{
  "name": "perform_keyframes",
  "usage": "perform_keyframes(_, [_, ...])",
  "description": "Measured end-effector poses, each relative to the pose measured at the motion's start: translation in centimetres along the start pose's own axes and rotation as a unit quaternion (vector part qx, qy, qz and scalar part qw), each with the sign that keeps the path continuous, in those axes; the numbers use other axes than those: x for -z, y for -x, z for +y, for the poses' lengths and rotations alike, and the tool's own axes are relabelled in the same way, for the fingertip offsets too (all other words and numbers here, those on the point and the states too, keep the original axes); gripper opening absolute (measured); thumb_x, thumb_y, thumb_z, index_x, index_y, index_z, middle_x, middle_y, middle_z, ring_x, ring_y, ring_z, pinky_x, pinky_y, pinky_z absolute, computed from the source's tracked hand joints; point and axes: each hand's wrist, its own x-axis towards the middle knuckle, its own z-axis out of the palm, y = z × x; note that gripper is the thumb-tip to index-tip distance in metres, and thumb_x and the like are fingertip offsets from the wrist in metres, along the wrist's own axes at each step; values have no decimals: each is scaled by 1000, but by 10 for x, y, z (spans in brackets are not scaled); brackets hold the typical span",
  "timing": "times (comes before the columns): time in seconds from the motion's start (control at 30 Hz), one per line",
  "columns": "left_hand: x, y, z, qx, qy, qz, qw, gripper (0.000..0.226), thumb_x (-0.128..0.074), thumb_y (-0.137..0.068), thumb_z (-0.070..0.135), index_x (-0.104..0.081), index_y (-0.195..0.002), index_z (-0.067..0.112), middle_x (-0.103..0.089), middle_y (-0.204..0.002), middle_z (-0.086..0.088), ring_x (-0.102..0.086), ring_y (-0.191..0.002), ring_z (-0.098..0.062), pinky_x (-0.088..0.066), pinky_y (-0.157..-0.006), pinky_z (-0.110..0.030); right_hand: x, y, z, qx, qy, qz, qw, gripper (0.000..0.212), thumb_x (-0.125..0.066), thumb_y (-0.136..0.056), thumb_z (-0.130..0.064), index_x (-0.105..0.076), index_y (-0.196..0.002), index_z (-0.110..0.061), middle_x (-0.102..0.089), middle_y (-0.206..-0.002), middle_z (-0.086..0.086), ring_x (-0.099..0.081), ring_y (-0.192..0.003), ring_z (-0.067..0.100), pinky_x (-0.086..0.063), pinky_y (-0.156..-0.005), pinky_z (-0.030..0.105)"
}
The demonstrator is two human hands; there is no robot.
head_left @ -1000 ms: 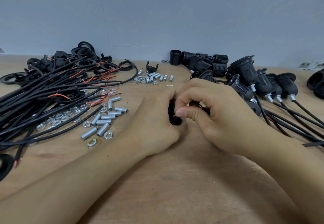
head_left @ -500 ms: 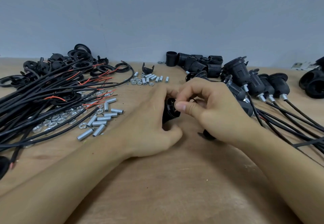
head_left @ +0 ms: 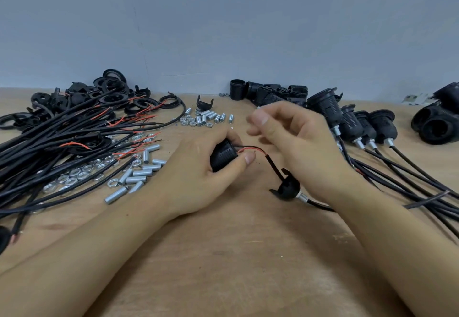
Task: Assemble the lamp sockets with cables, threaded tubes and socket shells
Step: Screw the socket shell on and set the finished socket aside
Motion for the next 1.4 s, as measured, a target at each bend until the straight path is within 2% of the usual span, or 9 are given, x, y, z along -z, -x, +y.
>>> perform_keyframes(0.13, [0, 0, -1, 18, -5, 13, 1000, 22, -62, -88, 36, -62, -82, 15, -60, -71, 3, -56, -71, -17, -44, -66, -32, 33, -4, -18, -41, 239, -73, 967, 34, -63, -82, -53, -69, -83, -20, -67, -69, -6, -58, -59, 10, -49, -57, 28])
perform_keyframes(0.23, [-1, 0, -1, 25, -13, 21, 999, 24, -63, -87, 38, -63, -81, 14, -61, -70, 4, -55, -70, -16, -43, -65, -29, 50, 1, -28, -139, 326, -226, 907, 59, -67, -50, -76, -69, -90, -32, -68, -78, -17, -61, -65, -3, -49, -66, 22])
perform_keyframes(0.43, [0, 0, -1, 23, -6, 6, 1000, 28, -64, -86, 44, -61, -82, 16, -62, -73, 3, -57, -72, -17, -45, -67, -32, 42, 4, -25, -150, 416, -285, 851, 45, -81, -74, -41, -55, -111, -40, -59, -91, -17, -59, -84, 1, -53, -79, 28])
perform_keyframes(0.7, [4, 0, 1, 0, 12, 15, 1000, 17, -63, -90, 29, -60, -77, 19, -48, -61, 14, -46, -57, -6, -30, -56, -13, 42, 1, -17, -125, 193, -228, 946, 45, -76, -83, -13, -56, -116, -37, -60, -104, -11, -69, -79, 12, -52, -65, 24])
perform_keyframes(0.87, [7, -1, 0, -4, 16, 6, 1000, 15, -62, -89, 28, -60, -77, 20, -48, -60, 12, -45, -56, -8, -30, -55, -15, 35, 1, -10, -103, 134, -224, 960, 46, -75, -82, -3, -59, -115, -30, -65, -102, -14, -68, -78, 29, -49, -58, 20])
perform_keyframes(0.97, [9, -1, 1, -7, 23, 6, 1000, 15, -61, -89, 28, -59, -77, 21, -49, -60, 12, -44, -56, -8, -30, -55, -17, 32, 1, -10, -74, 107, -200, 971, 41, -75, -81, -2, -65, -112, -25, -70, -109, -9, -68, -94, 35, -58, -85, 37])
perform_keyframes(1.07, [9, 0, 3, -30, 29, 7, 999, 12, -62, -89, 25, -61, -78, 19, -56, -67, 11, -50, -61, -8, -35, -58, -21, 32, 2, -10, -67, 80, -202, 974, 36, -71, -85, -4, -69, -115, -22, -74, -106, -4, -71, -96, 21, -54, -95, 31])
perform_keyframes(1.2, [11, -1, 4, -50, 5, 19, 999, 13, -62, -88, 27, -62, -82, 16, -58, -72, 11, -53, -67, -10, -42, -61, -25, 30, 3, -10, -87, 30, -228, 969, 26, -60, -94, -4, -73, -110, -20, -75, -89, 2, -69, -77, 15, -55, -72, 21])
perform_keyframes(1.4, [14, -1, 7, -96, -31, -6, 995, 8, -67, -82, 19, -62, -84, 13, -57, -73, 10, -51, -66, -9, -41, -61, -26, 31, 2, -7, -143, -46, -248, 957, 26, -64, -90, -14, -68, -115, -11, -73, -102, 17, -62, -72, 22, -51, -63, 25])
